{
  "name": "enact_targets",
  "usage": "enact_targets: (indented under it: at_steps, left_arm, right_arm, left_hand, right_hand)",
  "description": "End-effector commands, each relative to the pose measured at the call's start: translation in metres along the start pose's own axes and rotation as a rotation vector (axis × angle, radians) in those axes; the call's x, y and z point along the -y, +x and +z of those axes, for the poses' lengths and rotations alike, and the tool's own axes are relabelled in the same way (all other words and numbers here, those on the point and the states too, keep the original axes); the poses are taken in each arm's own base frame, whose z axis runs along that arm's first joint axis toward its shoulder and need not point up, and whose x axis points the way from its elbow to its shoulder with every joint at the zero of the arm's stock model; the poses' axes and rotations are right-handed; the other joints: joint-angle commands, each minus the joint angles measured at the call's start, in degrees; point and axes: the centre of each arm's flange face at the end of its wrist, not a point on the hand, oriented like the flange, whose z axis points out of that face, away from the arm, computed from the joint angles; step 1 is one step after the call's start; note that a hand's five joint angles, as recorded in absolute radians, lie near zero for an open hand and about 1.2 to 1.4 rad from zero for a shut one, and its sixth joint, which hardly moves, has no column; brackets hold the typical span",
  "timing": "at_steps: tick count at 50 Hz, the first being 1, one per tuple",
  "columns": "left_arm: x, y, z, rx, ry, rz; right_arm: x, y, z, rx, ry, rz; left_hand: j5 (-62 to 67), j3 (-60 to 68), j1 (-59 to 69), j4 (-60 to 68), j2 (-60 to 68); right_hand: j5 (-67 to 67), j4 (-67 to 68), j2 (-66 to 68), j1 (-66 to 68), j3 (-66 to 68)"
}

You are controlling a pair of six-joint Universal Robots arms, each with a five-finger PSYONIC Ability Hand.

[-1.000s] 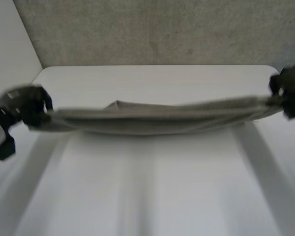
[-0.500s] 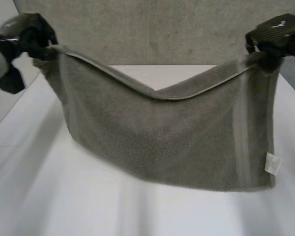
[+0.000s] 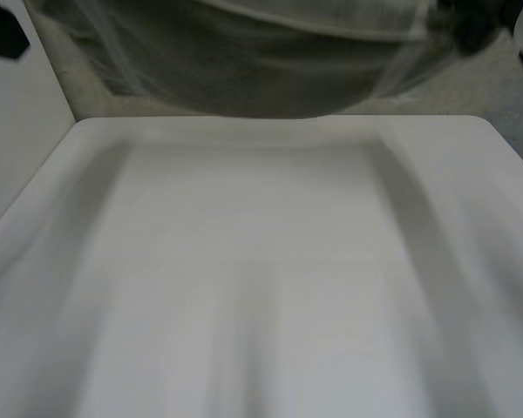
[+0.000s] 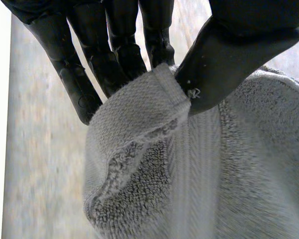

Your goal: Fold the towel.

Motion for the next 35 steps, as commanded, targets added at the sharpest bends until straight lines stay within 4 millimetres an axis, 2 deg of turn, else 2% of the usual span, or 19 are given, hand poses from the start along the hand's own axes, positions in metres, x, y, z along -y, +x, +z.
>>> enact_targets:
  at_steps: [1,2,3,4,5,6,9,10,11,13,18,20,22,23,25,26,28,33,35]
  left_arm:
    - [-0.080,-0.020,-0.048,0.021,-0.314,-0.031]
    - [-0.080,-0.020,-0.048,0.021,-0.314,-0.032]
    - [-0.101,-0.026,-0.061,0.019,-0.379,-0.037]
    - [-0.122,-0.032,-0.074,0.019,-0.434,-0.038]
    - [-0.122,-0.032,-0.074,0.019,-0.435,-0.038]
    - [-0.140,-0.037,-0.089,0.023,-0.480,-0.034]
    - [-0.156,-0.042,-0.102,0.032,-0.516,-0.019]
    - [-0.172,-0.048,-0.118,0.042,-0.556,0.004]
    - [-0.184,-0.056,-0.132,0.049,-0.586,0.046]
    - [-0.192,-0.060,-0.143,0.053,-0.620,0.077]
    - [-0.205,-0.060,-0.171,0.037,-0.707,0.134]
    - [-0.202,-0.057,-0.176,0.028,-0.711,0.146]
    - [-0.180,-0.051,-0.179,0.010,-0.669,0.157]
    - [-0.180,-0.051,-0.179,0.010,-0.668,0.157]
    - [-0.154,-0.051,-0.183,0.010,-0.626,0.161]
    - [-0.154,-0.051,-0.183,0.010,-0.626,0.161]
    - [-0.119,-0.050,-0.185,0.004,-0.559,0.174]
    - [-0.089,-0.051,-0.189,-0.019,-0.512,0.175]
    - [-0.087,-0.052,-0.189,-0.034,-0.514,0.166]
  right_arm:
    - [-0.066,-0.033,-0.014,0.189,-0.311,-0.010]
    - [-0.066,-0.033,-0.014,0.190,-0.311,-0.010]
    - [-0.081,-0.042,-0.018,0.226,-0.368,-0.005]
    - [-0.081,-0.042,-0.018,0.226,-0.368,-0.005]
    - [-0.094,-0.051,-0.023,0.261,-0.411,0.004]
    - [-0.108,-0.060,-0.027,0.299,-0.439,0.009]
    - [-0.124,-0.069,-0.031,0.333,-0.466,0.011]
    - [-0.142,-0.077,-0.037,0.362,-0.499,0.013]
    - [-0.142,-0.077,-0.037,0.362,-0.500,0.013]
    - [-0.166,-0.090,-0.051,0.390,-0.536,0.015]
    - [-0.169,-0.095,-0.075,0.404,-0.550,0.014]
    - [-0.164,-0.095,-0.083,0.408,-0.548,0.008]
    - [-0.158,-0.093,-0.091,0.410,-0.541,-0.003]
    - [-0.150,-0.086,-0.097,0.396,-0.524,-0.016]
    - [-0.139,-0.075,-0.104,0.371,-0.504,-0.026]
    - [-0.128,-0.063,-0.111,0.347,-0.484,-0.029]
    - [-0.117,-0.051,-0.119,0.330,-0.464,-0.026]
    - [-0.098,-0.033,-0.132,0.348,-0.430,0.008]
    - [-0.096,-0.028,-0.133,0.380,-0.422,0.004]
  left_hand:
    - [5.07,3.24,9.65,1.91,3.88]
    - [5.07,3.24,9.65,1.91,3.88]
    - [5.07,3.24,9.65,1.91,3.88]
    - [5.07,3.24,9.65,1.91,3.88]
    - [5.07,3.24,9.65,1.91,3.88]
    - [5.07,3.24,9.65,1.91,3.88]
    - [5.07,3.24,9.65,1.91,3.88]
    - [5.07,3.24,9.65,1.91,3.88]
    - [5.07,3.24,9.65,1.91,3.88]
    - [5.07,3.24,9.65,1.91,3.88]
    - [5.07,3.24,9.65,1.91,3.88]
    - [5.07,3.24,9.65,1.91,3.88]
    - [5.07,3.24,9.65,1.91,3.88]
    - [5.07,3.24,9.65,1.91,3.88]
    - [5.07,3.24,9.65,1.91,3.88]
    - [5.07,3.24,9.65,1.91,3.88]
    - [5.07,3.24,9.65,1.91,3.88]
    - [5.07,3.24,9.65,1.91,3.88]
    - [5.07,3.24,9.65,1.91,3.88]
  right_hand:
    - [4.07,3.13,4.99,5.19,3.14]
    - [4.07,3.13,4.99,5.19,3.14]
    - [4.07,3.13,4.99,5.19,3.14]
    - [4.07,3.13,4.99,5.19,3.14]
    - [4.07,3.13,4.99,5.19,3.14]
    - [4.07,3.13,4.99,5.19,3.14]
    - [4.07,3.13,4.99,5.19,3.14]
    - [4.07,3.13,4.99,5.19,3.14]
    - [4.07,3.13,4.99,5.19,3.14]
    - [4.07,3.13,4.99,5.19,3.14]
    - [4.07,3.13,4.99,5.19,3.14]
    - [4.07,3.13,4.99,5.19,3.14]
    - [4.07,3.13,4.99,5.19,3.14]
    - [4.07,3.13,4.99,5.19,3.14]
    - [4.07,3.13,4.99,5.19,3.14]
    - [4.07,3.13,4.99,5.19,3.14]
    - [4.07,3.13,4.99,5.19,3.14]
    - [4.07,3.13,4.99,5.19,3.14]
    - [4.07,3.13,4.99,5.19,3.14]
